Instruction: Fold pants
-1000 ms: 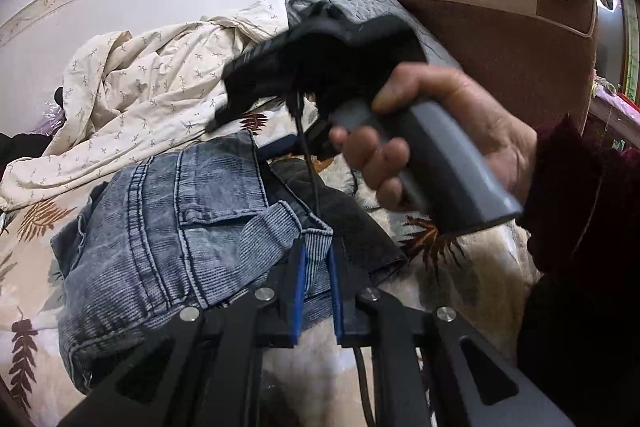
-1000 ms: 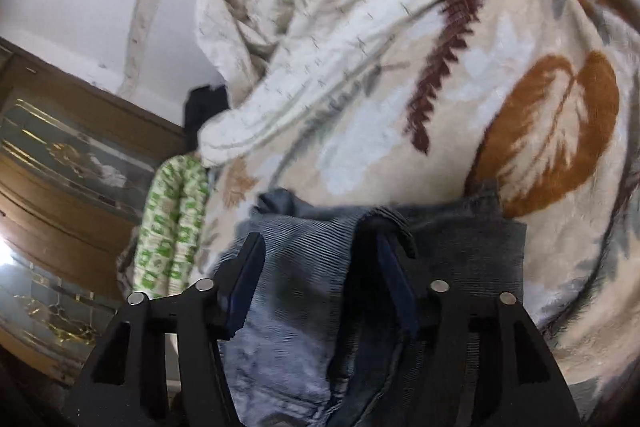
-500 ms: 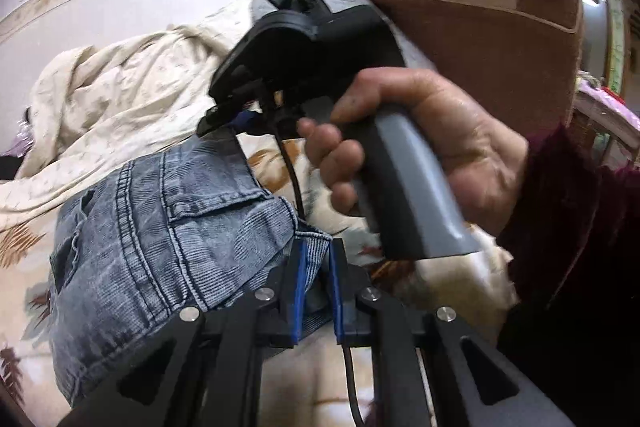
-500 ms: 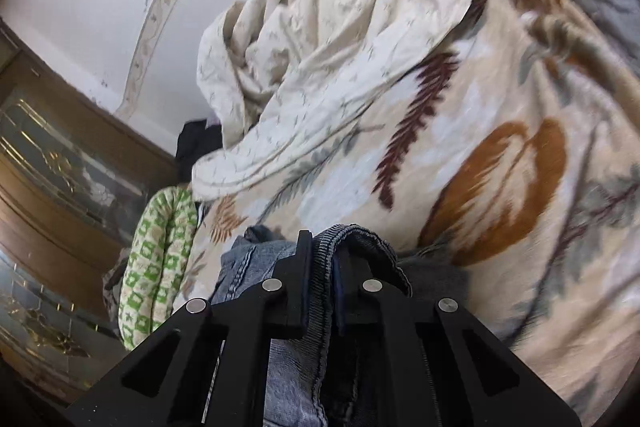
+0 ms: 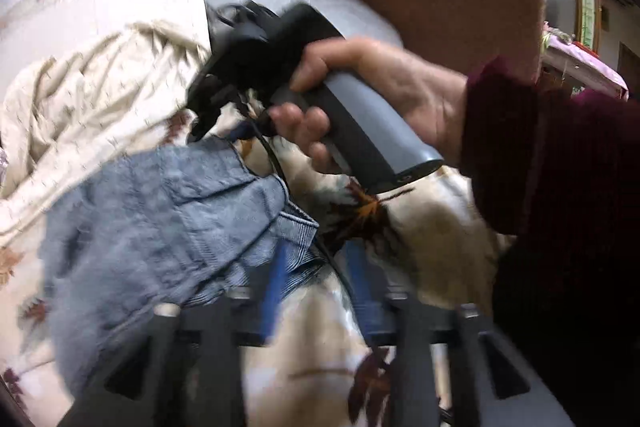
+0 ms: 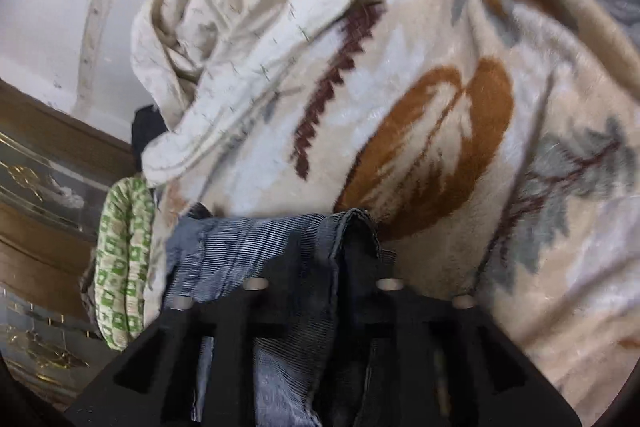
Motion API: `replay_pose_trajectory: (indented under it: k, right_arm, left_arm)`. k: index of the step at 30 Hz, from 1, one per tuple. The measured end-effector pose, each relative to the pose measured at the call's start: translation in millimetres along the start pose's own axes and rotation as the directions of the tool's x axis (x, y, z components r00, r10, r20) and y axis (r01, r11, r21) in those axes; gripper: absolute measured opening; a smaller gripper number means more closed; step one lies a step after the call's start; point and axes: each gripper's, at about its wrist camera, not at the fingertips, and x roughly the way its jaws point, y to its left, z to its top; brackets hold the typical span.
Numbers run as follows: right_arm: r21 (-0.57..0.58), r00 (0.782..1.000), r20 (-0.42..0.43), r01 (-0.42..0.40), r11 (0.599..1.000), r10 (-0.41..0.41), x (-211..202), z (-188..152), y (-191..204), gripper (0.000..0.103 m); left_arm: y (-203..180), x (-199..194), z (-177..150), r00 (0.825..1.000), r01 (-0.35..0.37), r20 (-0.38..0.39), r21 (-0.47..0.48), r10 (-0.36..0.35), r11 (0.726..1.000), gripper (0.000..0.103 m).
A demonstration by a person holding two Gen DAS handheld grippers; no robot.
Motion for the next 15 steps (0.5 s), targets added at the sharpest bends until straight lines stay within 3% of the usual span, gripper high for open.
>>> replay_pose_trajectory:
  k: [2,4,8,11,15]
  right_arm:
    - [-0.005,0.999,0.037,0.017,1.0,-0.017,-17.8,-2.8,1.9,0.049]
    - [-0.024,0.995,0.099,0.019,1.0,-0.017,-42.9,-9.6,6.7,0.051]
    - [-0.119,0.974,0.227,0.039,0.992,-0.011,-81.8,-32.2,31.2,0.061]
    - [-0.189,0.947,0.322,0.07,0.979,-0.005,-99.2,-62.4,59.6,0.076]
    - [-0.293,0.898,0.441,0.141,0.945,0.003,-114.5,-100.2,95.0,0.081]
  left_arm:
    - [5.8,-30.7,0.0,0.999,0.0,0.047,0.006,0.0,1.0,0.054]
    - [16.9,-57.7,-1.2,0.997,-0.012,0.08,0.003,0.012,1.0,0.06]
    - [72.3,-92.6,-0.6,0.985,-0.117,0.11,-0.119,0.13,0.986,0.071]
    - [118.7,-100.8,2.6,0.962,-0.226,0.097,-0.245,0.256,0.943,0.073]
    - [167.4,-111.8,4.8,0.938,-0.265,0.106,-0.393,0.33,0.881,0.083]
